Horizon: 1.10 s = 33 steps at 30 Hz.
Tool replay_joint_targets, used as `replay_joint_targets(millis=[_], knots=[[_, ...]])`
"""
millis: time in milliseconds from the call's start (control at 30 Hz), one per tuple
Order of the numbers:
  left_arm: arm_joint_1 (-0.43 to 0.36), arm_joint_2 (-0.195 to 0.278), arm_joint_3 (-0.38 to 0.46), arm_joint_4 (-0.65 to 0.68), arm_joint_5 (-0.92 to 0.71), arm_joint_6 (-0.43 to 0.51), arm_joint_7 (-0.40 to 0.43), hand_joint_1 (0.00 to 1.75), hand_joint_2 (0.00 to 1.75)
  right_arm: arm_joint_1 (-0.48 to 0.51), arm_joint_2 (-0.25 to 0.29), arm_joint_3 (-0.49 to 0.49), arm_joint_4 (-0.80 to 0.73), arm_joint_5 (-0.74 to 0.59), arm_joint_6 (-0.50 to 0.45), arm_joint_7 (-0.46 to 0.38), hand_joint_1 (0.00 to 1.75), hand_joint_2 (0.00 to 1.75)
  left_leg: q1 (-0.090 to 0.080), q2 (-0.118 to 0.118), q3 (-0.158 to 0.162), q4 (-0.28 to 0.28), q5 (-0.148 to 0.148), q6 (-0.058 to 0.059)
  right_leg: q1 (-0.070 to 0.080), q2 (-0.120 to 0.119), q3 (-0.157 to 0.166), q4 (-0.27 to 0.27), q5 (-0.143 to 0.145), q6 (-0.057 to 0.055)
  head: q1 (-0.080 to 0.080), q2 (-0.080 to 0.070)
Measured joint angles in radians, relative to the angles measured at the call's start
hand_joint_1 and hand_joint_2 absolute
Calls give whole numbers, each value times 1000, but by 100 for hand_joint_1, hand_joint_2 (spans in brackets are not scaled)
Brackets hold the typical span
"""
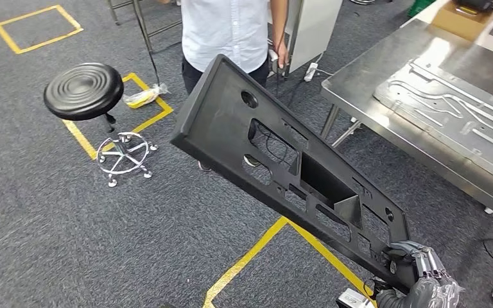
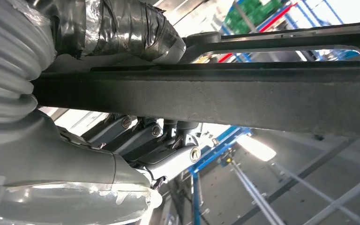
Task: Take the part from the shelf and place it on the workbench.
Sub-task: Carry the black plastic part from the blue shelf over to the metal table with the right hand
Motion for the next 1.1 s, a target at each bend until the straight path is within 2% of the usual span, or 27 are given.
replay_joint_targets(millis=[67, 100, 133, 167, 200, 233, 300, 367, 400, 433, 467, 500, 533, 600, 633, 667, 733, 767, 800, 867, 900, 933, 967, 1000, 1033, 1100], knots=[[-1, -1, 0, 0, 0, 0, 0, 0, 175, -1, 0, -1, 0, 0, 0, 0, 175, 175, -3, 20, 8, 1, -6, -5, 7, -37, 76, -137, 58, -10, 0, 0], [-2, -1, 0, 0, 0, 0, 0, 0, 175, -2, 0, -1, 0, 0, 0, 0, 175, 175, -6, 29, 12, 1, -9, -9, 13, -55, 104, -189, 73, -17, 0, 0], [-2, -2, 0, 0, 0, 0, 0, 0, 175, -2, 0, -1, 0, 0, 0, -1, 175, 175, -8, 38, 14, 1, -12, -14, 18, -67, 117, -218, 77, -22, 0, 0], [-2, -2, 0, 0, 0, 0, 0, 0, 175, -2, 0, -1, -1, 0, 0, -1, 175, 175, -10, 47, 17, 1, -14, -18, 22, -66, 117, -224, 73, -27, -1, 0], [-3, -2, 0, 0, 0, 0, 0, 0, 175, -1, 0, -2, -1, 0, 0, -2, 175, 175, -11, 58, 20, -1, -15, -22, 21, -55, 116, -227, 76, -31, -1, 0], [-5, -3, 0, 0, 0, 0, 0, 0, 175, 1, 0, -2, -1, 0, 0, -2, 175, 175, -10, 57, 23, 0, -19, -27, 17, -44, 118, -231, 78, -36, -1, 0], [-7, -4, 0, 0, 0, 0, -1, 0, 175, 0, 0, -3, -2, 0, 0, -2, 175, 175, -8, 21, 11, 40, -51, -36, 8, -24, 123, -240, 85, -47, -2, 0], [-6, -3, 0, 0, -1, 0, -2, 0, 175, -1, 0, -3, -3, 0, 0, -2, 175, 175, -4, -30, -44, 158, -115, -41, 5, -3, 123, -242, 87, -54, -4, 0], [-4, -3, 0, 0, -1, 0, -2, 0, 175, -1, 0, -3, -3, 0, 0, -2, 175, 175, -4, -40, -76, 224, -143, -43, 5, 8, 122, -241, 87, -55, -4, 0], [-2, -3, 0, 0, -1, 0, -3, 0, 175, 0, 0, -4, -3, 0, 0, -2, 175, 175, -3, -44, -99, 270, -153, -45, 5, 21, 122, -240, 87, -55, -5, 0], [0, -3, 0, 0, -1, 0, -4, 0, 175, 0, 0, -4, -3, 0, 0, -1, 175, 175, -3, -46, -106, 277, -142, -46, 4, 35, 121, -237, 87, -55, -5, 0], [1, -3, 0, 0, -1, 0, -5, 0, 175, 1, 0, -4, -3, 0, 0, -1, 175, 175, -1, -49, -94, 244, -110, -46, 3, 49, 121, -234, 86, -53, -5, 0], [1, -3, 0, 0, -1, 0, -7, 0, 175, 1, 0, -4, -3, 0, 0, -1, 175, 175, 1, -59, -67, 180, -69, -46, 2, 63, 121, -228, 84, -50, -5, 0], [0, -3, 0, 0, -1, 0, -9, 0, 175, 1, 0, -4, -3, 0, 0, -1, 175, 175, 6, -108, -19, 62, -18, -44, 2, 88, 114, -215, 79, -40, -4, 0], [0, -3, 0, 0, -1, 0, -11, 0, 175, 0, 0, -4, -3, 0, 0, -1, 175, 175, 7, -126, -8, 34, -12, -42, 2, 98, 108, -211, 79, -34, -4, 0], [0, -3, 0, 0, -1, -1, -13, 0, 175, 1, 0, -4, -3, 0, 0, -1, 175, 175, 6, -135, -7, 28, -15, -38, 2, 108, 102, -209, 81, -28, -4, 0], [0, -3, 0, 0, -1, -4, -20, 0, 175, 3, 0, -4, -3, 1, 0, -1, 175, 175, 5, -112, -6, 24, -8, -26, -2, 121, 94, -208, 85, -17, -4, 0], [-1, -2, 0, 0, -1, -7, -26, 0, 175, 5, 0, -4, -3, 1, 0, -1, 175, 175, 6, -101, -6, 21, -5, -20, -1, 109, 90, -201, 80, -13, -3, 0], [-1, -2, 0, 0, -1, -12, -32, 0, 175, 5, 0, -4, -3, 2, 0, 0, 175, 175, 7, -88, -5, 17, -3, -13, 0, 86, 77, -175, 64, -9, -3, 0], [-1, -2, 0, 0, -3, -21, -43, 0, 175, 3, 0, -4, -3, 3, 0, 0, 175, 175, 6, -61, -5, 15, -2, -4, 1, 31, 28, -71, 8, -2, -2, 0], [1, -1, 0, 0, -4, -25, -47, 0, 175, 3, 0, -4, -3, 4, 0, 0, 175, 175, 4, -47, -5, 15, -3, -2, 0, 17, -4, -8, -19, 1, -2, 0], [3, 0, 0, 0, -4, -29, -50, 0, 175, 3, 0, -4, -2, 4, 0, 1, 175, 175, 3, -32, -5, 15, -4, -1, -1, 11, -26, 37, -32, 3, -2, 0], [3, 0, 0, 0, -4, -32, -52, 0, 175, 4, 0, -4, -2, 4, 0, 2, 175, 175, 3, -18, -4, 15, -6, 0, -1, 8, -34, 53, -28, 4, -2, 0], [3, 1, 0, 0, -4, -35, -54, 0, 175, 4, -1, -4, -2, 4, 0, 3, 175, 175, 3, -6, -2, 15, -8, -1, -1, 4, -22, 30, -6, 3, -2, 0], [2, 1, 0, 0, -4, -36, -55, 0, 175, 4, -1, -4, -2, 4, 0, 4, 175, 175, 3, 6, 1, 15, -10, -2, -1, -5, 9, -27, 28, 0, -2, 0], [1, 1, 0, 0, -4, -37, -56, 0, 175, 3, -1, -4, -2, 5, 0, 4, 175, 175, 0, 25, 8, 15, -16, -8, 8, -43, 80, -158, 75, -10, -2, 0]])
